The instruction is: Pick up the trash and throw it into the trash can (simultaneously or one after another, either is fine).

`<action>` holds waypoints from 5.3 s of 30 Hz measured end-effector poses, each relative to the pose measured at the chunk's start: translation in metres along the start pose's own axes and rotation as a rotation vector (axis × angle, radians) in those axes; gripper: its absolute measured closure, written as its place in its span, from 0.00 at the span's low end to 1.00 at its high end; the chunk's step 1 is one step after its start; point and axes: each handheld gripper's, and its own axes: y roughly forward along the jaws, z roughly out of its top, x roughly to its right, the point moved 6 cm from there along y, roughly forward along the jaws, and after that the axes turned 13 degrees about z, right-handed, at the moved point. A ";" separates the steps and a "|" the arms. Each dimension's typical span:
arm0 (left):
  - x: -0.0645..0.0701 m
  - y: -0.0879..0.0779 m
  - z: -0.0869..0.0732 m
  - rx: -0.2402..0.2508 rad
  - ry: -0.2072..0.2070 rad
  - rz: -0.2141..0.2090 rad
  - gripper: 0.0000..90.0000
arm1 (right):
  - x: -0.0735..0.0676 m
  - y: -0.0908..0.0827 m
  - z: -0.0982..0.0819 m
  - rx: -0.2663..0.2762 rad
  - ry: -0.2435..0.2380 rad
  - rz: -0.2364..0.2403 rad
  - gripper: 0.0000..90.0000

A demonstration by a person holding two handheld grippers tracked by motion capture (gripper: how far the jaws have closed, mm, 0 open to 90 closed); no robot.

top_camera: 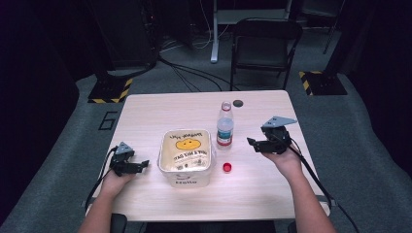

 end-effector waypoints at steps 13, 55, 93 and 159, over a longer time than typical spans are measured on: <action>0.000 0.000 0.000 -0.001 0.000 -0.002 0.17 | -0.016 0.011 0.045 0.043 -0.044 0.049 0.27; 0.000 0.000 0.000 0.003 0.006 -0.012 0.17 | -0.008 0.084 0.071 0.021 -0.013 0.045 0.09; -0.001 0.001 0.000 0.010 0.007 -0.009 0.17 | -0.018 0.056 0.089 0.075 -0.063 0.078 0.31; -0.001 0.001 0.000 0.009 0.015 -0.011 0.17 | -0.122 -0.017 0.194 0.116 -0.228 0.317 0.31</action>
